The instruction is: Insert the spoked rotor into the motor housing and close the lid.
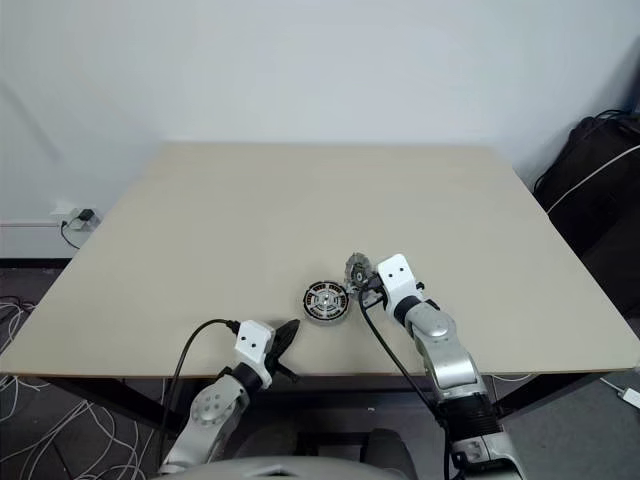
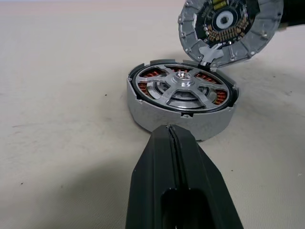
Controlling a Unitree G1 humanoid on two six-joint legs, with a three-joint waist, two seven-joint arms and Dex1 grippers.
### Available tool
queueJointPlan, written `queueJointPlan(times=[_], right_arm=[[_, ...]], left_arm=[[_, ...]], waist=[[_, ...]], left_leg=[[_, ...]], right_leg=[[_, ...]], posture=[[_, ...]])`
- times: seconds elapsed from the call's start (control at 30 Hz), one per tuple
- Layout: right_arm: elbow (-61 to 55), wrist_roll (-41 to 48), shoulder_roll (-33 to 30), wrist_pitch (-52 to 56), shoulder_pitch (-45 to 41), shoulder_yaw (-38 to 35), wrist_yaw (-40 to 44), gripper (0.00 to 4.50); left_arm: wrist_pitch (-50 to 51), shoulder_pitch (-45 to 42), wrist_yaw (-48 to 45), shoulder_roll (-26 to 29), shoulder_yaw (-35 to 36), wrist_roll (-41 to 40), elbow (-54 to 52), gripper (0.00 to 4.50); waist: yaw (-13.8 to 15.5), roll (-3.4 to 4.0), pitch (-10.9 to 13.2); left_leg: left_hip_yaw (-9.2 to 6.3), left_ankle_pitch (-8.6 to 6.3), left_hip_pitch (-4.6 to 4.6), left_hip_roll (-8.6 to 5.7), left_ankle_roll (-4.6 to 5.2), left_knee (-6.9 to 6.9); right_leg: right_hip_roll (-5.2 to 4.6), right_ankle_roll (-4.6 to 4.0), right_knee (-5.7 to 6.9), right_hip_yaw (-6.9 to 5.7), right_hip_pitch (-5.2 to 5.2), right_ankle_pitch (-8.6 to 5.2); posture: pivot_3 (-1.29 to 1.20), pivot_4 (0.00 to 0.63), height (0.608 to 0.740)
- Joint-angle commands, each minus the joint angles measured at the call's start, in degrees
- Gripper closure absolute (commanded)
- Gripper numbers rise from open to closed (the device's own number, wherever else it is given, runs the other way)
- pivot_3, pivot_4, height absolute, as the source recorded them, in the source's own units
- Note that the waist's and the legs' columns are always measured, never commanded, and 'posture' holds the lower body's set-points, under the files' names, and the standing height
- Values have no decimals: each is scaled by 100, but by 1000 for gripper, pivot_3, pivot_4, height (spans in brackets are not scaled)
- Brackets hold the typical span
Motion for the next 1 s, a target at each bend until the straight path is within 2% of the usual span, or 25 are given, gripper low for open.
queueJointPlan(times=[0.03,0.27,0.73,1.0], right_arm=[[-483,457,70,-33,11,62,499,4477],[-764,555,90,174,65,299,745,4477],[-61,395,410,412,294,817,746,4477],[-788,494,-30,364,156,801,1117,4477]], left_arm=[[3,-30,-25,18,25,-70,-299,4500],[29,-59,-7,34,51,-74,-306,4500],[43,-89,0,43,57,-78,-312,4500],[43,-58,17,39,54,-74,-329,4500]], waist=[[1,0,0],[6,1,-1],[8,6,-9],[21,13,-47]], left_leg=[[0,0,0,0,0,0],[0,-1,2,0,1,-2],[0,-1,4,-1,0,-4],[0,-1,9,-1,1,-3]], right_leg=[[0,0,0,0,0,0],[0,0,3,2,-1,0],[-1,-2,5,2,-2,2],[-2,-3,7,2,3,4]], posture=[[0,0,740],[0,0,740],[0,0,740],[0,0,740]])
